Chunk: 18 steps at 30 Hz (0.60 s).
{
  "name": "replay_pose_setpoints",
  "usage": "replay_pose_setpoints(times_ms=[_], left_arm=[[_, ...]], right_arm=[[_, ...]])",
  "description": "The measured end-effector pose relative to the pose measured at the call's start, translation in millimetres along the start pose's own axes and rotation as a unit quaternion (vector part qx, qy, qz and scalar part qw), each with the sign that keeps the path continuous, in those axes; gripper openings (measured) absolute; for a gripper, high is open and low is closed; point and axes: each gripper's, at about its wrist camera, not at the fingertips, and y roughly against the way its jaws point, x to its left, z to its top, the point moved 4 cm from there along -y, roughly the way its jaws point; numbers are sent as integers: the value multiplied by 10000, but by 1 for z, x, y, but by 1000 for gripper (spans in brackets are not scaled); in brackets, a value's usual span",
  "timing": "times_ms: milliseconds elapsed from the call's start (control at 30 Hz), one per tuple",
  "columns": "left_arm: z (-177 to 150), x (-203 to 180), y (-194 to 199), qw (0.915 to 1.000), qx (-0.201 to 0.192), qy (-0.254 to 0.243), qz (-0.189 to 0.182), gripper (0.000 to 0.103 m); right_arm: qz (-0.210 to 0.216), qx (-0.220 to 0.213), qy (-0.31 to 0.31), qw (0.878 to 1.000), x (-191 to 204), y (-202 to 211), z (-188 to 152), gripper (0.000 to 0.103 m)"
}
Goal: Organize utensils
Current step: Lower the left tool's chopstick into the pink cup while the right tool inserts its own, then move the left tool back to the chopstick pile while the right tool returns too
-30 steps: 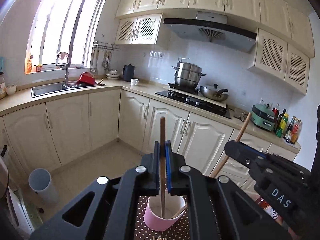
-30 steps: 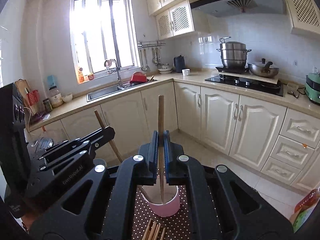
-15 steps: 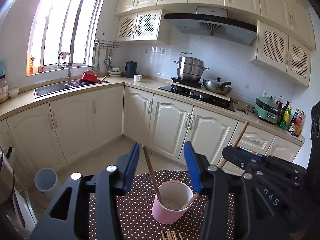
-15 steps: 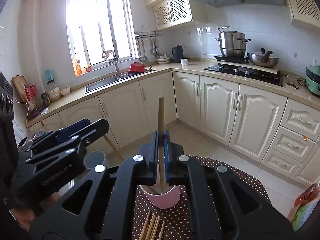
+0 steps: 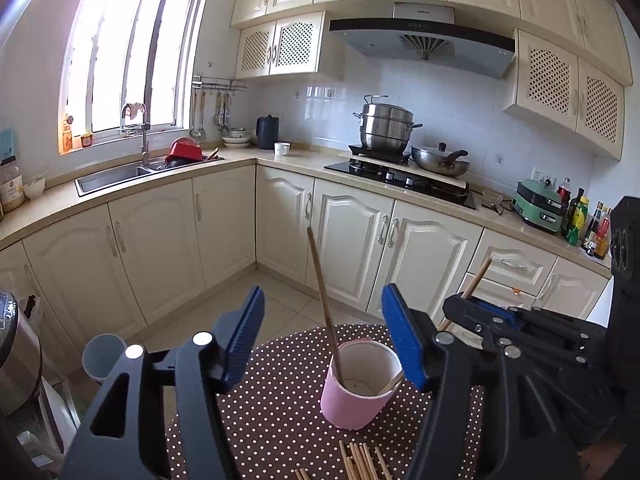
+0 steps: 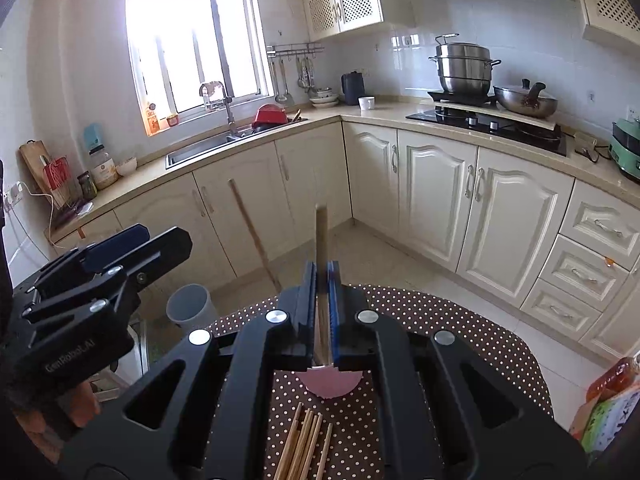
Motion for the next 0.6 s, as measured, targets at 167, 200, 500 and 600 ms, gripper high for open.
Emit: replay_pose_setpoints(times_ms=[167, 200, 500, 600], left_arm=[[-8, 2, 7, 9999, 90, -62, 32, 62], [-10, 3, 9, 9999, 108, -77, 43, 62], [-31, 9, 33, 9995, 264, -139, 47, 64], [-47, 14, 36, 9987, 469, -156, 114, 64]], right_arm=[[-28, 33, -55, 10000, 1, 4, -5, 30], [-37, 12, -54, 10000, 2, 6, -5, 47], [-57, -84, 36, 9999, 5, 32, -16, 50], [-106, -8, 83, 9999, 3, 35, -30, 50]])
